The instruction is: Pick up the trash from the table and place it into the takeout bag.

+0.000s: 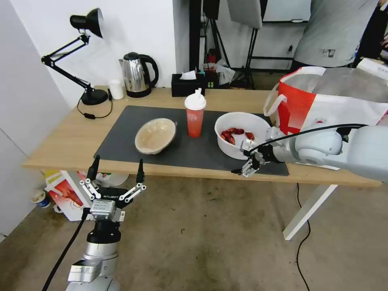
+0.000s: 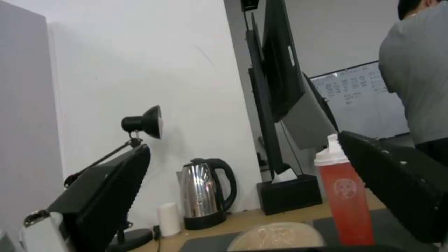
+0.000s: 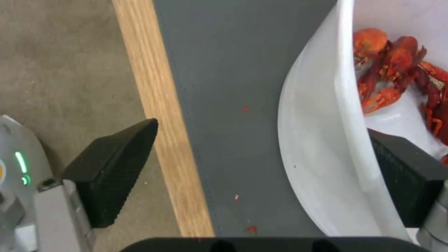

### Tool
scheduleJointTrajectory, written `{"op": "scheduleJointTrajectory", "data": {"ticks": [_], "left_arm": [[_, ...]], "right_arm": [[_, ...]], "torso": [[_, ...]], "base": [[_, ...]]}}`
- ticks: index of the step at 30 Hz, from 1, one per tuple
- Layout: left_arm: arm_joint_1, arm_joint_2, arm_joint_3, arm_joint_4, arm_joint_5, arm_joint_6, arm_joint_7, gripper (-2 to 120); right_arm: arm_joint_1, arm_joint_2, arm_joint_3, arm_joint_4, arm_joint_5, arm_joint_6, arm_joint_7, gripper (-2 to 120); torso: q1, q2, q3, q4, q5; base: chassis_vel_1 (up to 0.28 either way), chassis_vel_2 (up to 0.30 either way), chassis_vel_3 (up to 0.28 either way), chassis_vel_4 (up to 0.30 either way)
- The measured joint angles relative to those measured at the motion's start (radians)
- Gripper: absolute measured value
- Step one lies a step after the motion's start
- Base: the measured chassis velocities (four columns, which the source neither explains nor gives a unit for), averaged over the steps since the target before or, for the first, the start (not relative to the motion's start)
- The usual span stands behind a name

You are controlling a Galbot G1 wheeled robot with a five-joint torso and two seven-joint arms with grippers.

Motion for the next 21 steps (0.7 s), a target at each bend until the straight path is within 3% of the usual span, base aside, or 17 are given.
{"op": "scheduleJointTrajectory", "data": {"ticks": [6, 17, 19, 21], "left_arm": [[-0.006, 0.001, 0.000, 0.003, 0.000, 0.000, 0.000, 100], [-0.013, 0.003, 0.002, 0.003, 0.001, 0.000, 0.000, 100], [-0.013, 0.003, 0.002, 0.003, 0.001, 0.000, 0.000, 100], [-0.012, 0.002, 0.002, 0.002, 0.001, 0.000, 0.000, 100]], "right_arm": [[0.000, 0.000, 0.005, -0.001, 0.001, 0.000, 0.003, 86], [0.077, -0.013, -0.023, -0.004, 0.056, -0.001, -0.011, 51], [0.078, -0.011, -0.023, -0.004, 0.056, 0.000, -0.017, 51], [0.079, -0.005, -0.023, -0.003, 0.056, 0.000, -0.030, 37]], "torso": [[0.000, 0.000, 0.000, -0.0003, 0.0001], [0.000, 0.000, 0.000, 0.0001, 0.0001], [0.000, 0.000, 0.000, 0.0001, 0.0001], [0.000, 0.000, 0.000, 0.0000, 0.0002]], "base": [[0.000, 0.000, 0.000, 0.000], [0.000, 0.000, 0.000, 0.000], [0.000, 0.000, 0.000, 0.000], [0.000, 0.000, 0.000, 0.000]]}}
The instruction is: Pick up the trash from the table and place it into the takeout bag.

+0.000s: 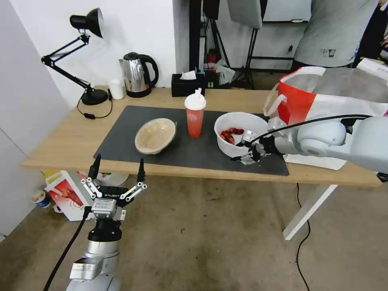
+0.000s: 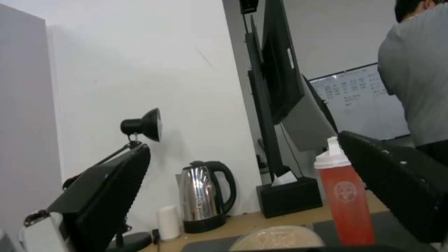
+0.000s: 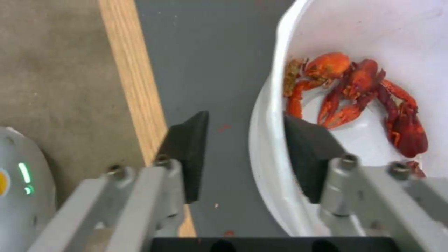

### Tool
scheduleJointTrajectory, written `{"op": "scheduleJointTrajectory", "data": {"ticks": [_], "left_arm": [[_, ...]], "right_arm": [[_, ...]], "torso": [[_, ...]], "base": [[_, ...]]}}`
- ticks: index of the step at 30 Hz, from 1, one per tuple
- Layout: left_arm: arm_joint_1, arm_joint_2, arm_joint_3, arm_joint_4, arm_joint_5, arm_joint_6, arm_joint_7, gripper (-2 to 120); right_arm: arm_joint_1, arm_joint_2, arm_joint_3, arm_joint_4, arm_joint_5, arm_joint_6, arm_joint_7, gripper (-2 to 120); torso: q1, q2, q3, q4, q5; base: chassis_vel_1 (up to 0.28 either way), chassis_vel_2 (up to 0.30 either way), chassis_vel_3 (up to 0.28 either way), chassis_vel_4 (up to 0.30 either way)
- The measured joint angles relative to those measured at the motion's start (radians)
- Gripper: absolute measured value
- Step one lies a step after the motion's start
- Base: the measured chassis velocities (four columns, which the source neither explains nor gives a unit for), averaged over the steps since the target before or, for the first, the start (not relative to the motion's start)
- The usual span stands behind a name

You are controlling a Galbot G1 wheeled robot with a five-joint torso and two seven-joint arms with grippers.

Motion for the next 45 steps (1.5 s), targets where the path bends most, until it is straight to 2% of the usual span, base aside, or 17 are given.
{"op": "scheduleJointTrajectory", "data": {"ticks": [2, 3, 7, 8, 11, 29, 45], "left_arm": [[0.001, 0.000, 0.000, -0.002, 0.001, 0.000, 0.000, 100], [0.001, 0.000, 0.000, -0.002, 0.001, 0.000, 0.000, 100], [0.000, -0.003, 0.005, -0.006, 0.007, 0.000, 0.000, 100], [0.000, -0.003, 0.005, -0.006, 0.007, 0.000, 0.000, 100], [0.000, -0.007, 0.008, -0.007, 0.016, 0.000, 0.000, 100], [0.001, -0.007, 0.005, -0.005, 0.021, -0.011, 0.000, 100], [-0.031, 0.000, 0.018, 0.028, 0.026, -0.011, 0.001, 100]], "right_arm": [[0.005, 0.007, -0.002, 0.002, -0.001, 0.000, -0.011, 30], [0.005, 0.007, -0.002, 0.002, -0.001, 0.000, -0.011, 30], [0.022, 0.020, -0.015, 0.016, -0.005, 0.001, -0.020, 10], [0.022, 0.020, -0.015, 0.016, -0.005, 0.001, -0.020, 10], [0.022, 0.029, -0.019, 0.024, -0.006, 0.001, -0.033, 0], [0.077, 0.041, -0.055, 0.052, -0.010, 0.003, -0.067, 0], [0.236, 0.009, -0.073, 0.083, 0.045, 0.020, -0.113, 0]], "torso": [[0.000, 0.000, 0.000, -0.0001, 0.0000], [0.000, 0.000, 0.000, -0.0001, 0.0000], [0.000, 0.000, 0.000, -0.0001, 0.0000], [0.000, 0.000, 0.000, -0.0001, 0.0000], [0.000, 0.000, 0.000, 0.0000, 0.0000], [0.000, 0.000, 0.000, -0.0001, 0.0000], [0.000, 0.000, 0.000, 0.0000, -0.0001]], "base": [[0.000, 0.000, 0.000, 0.000], [0.000, 0.000, 0.000, 0.000], [0.000, 0.000, 0.000, 0.000], [0.000, 0.000, 0.000, 0.000], [0.000, 0.000, 0.000, 0.000], [0.000, 0.000, 0.000, 0.000], [0.000, 0.000, 0.000, 0.000]]}}
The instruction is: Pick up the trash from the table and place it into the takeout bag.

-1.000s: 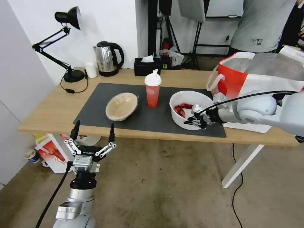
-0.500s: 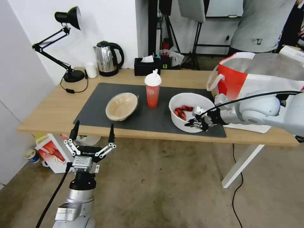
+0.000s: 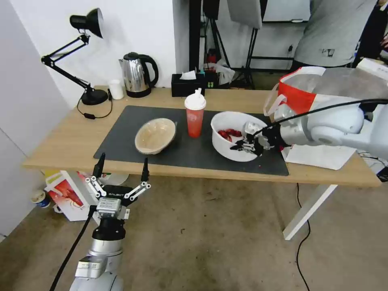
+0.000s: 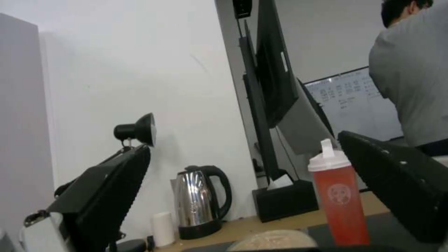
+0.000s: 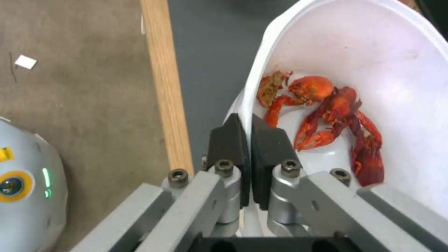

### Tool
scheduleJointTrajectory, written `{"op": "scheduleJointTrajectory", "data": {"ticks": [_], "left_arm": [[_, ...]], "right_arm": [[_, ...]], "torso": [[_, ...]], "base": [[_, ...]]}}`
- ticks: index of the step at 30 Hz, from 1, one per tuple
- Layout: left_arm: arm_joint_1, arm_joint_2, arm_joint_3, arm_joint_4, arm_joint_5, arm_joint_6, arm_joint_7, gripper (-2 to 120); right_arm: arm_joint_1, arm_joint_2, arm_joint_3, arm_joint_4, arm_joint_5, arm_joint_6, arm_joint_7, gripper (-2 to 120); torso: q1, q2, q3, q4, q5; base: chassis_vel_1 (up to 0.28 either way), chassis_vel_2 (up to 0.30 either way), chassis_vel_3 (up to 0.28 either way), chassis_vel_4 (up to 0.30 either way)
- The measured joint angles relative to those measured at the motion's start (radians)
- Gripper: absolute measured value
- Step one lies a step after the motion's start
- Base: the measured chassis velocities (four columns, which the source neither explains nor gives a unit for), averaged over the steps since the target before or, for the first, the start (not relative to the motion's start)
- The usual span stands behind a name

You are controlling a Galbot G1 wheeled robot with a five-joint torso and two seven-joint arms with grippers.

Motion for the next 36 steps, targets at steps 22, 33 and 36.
{"op": "scheduleJointTrajectory", "data": {"ticks": [22, 33, 36], "left_arm": [[-0.036, 0.016, 0.018, 0.067, -0.001, -0.009, 0.007, 100], [-0.043, 0.020, 0.034, 0.100, -0.003, -0.023, 0.011, 100], [-0.045, 0.024, 0.037, 0.103, -0.003, -0.024, 0.013, 100]], "right_arm": [[0.338, -0.004, -0.208, 0.069, 0.091, 0.030, 0.024, 0], [0.445, -0.010, -0.256, 0.078, 0.135, 0.037, 0.028, 0], [0.476, -0.017, -0.257, 0.082, 0.152, 0.037, 0.026, 0]], "torso": [[0.000, 0.000, 0.000, -0.0001, 0.0001], [0.000, 0.000, 0.000, -0.0001, 0.0000], [0.000, 0.000, 0.000, -0.0001, 0.0000]], "base": [[0.000, 0.000, 0.000, 0.000], [0.000, 0.000, 0.000, 0.000], [0.000, 0.000, 0.000, 0.000]]}}
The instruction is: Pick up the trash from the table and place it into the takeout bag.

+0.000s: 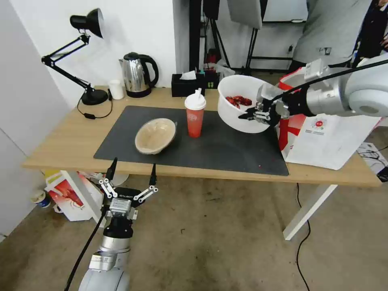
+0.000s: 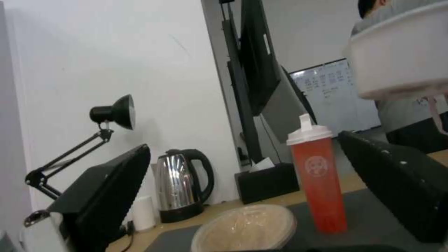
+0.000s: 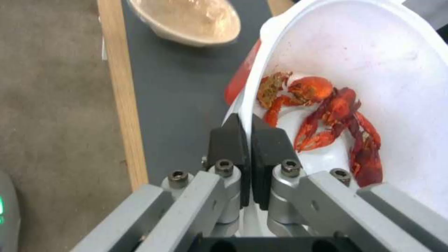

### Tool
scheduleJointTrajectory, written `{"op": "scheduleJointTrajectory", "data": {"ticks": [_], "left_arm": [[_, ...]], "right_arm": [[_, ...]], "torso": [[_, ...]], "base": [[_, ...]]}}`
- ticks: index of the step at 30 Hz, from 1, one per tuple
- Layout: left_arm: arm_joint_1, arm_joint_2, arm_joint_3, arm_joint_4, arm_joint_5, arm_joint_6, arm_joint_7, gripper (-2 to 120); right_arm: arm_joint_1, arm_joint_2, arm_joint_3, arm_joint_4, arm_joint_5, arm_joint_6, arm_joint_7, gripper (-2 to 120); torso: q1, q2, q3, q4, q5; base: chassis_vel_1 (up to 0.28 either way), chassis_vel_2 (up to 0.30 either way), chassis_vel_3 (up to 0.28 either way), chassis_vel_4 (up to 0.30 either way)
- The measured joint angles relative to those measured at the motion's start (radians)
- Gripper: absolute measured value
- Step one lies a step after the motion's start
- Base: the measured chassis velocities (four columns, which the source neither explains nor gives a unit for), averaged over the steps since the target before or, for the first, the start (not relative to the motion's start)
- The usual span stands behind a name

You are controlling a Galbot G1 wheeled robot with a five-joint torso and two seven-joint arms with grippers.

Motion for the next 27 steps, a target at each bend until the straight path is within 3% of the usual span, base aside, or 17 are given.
{"op": "scheduleJointTrajectory", "data": {"ticks": [14, 27], "left_arm": [[0.005, 0.009, -0.004, 0.017, -0.002, -0.020, 0.002, 100], [-0.007, 0.013, -0.005, 0.032, -0.006, -0.021, 0.002, 100]], "right_arm": [[0.054, -0.044, 0.024, -0.057, 0.036, -0.001, -0.021, 0], [0.073, -0.018, 0.029, -0.164, -0.018, 0.001, -0.085, 0]], "torso": [[0.000, 0.000, 0.000, 0.0001, -0.0001], [0.000, 0.000, 0.000, 0.0000, 0.0001]], "base": [[0.000, 0.000, 0.000, 0.000], [0.000, 0.000, 0.000, 0.000]]}}
